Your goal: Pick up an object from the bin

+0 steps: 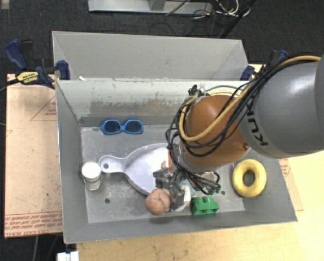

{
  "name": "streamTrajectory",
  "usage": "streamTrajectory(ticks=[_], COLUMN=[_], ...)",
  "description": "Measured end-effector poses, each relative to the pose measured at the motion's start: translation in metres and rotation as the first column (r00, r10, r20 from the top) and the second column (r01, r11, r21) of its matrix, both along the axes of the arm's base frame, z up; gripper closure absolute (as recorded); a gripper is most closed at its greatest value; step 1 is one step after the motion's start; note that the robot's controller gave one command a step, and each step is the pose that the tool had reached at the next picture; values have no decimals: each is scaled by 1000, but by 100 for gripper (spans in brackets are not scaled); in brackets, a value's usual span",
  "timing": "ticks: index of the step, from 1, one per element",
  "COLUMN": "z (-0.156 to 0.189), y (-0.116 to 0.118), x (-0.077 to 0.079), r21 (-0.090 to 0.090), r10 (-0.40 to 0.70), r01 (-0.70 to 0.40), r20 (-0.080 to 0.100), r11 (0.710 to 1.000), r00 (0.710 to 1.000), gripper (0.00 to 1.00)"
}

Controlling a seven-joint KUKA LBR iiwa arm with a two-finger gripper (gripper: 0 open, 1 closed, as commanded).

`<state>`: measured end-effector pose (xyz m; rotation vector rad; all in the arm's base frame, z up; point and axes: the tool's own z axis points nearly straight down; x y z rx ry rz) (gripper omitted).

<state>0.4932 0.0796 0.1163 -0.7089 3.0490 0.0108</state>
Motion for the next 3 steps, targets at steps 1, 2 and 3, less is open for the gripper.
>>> streamTrajectory(ticks=[1,2,3], z=[61,114,299], y=[-7,-12,-15], x=[5,4,1], r21=[2,1,4], r10=[-16,22,-29], r01=[16,-22,29], r20=[6,2,14], r11=[1000,1000,1000], r00=[1000,1000,999], gripper=[100,100,100])
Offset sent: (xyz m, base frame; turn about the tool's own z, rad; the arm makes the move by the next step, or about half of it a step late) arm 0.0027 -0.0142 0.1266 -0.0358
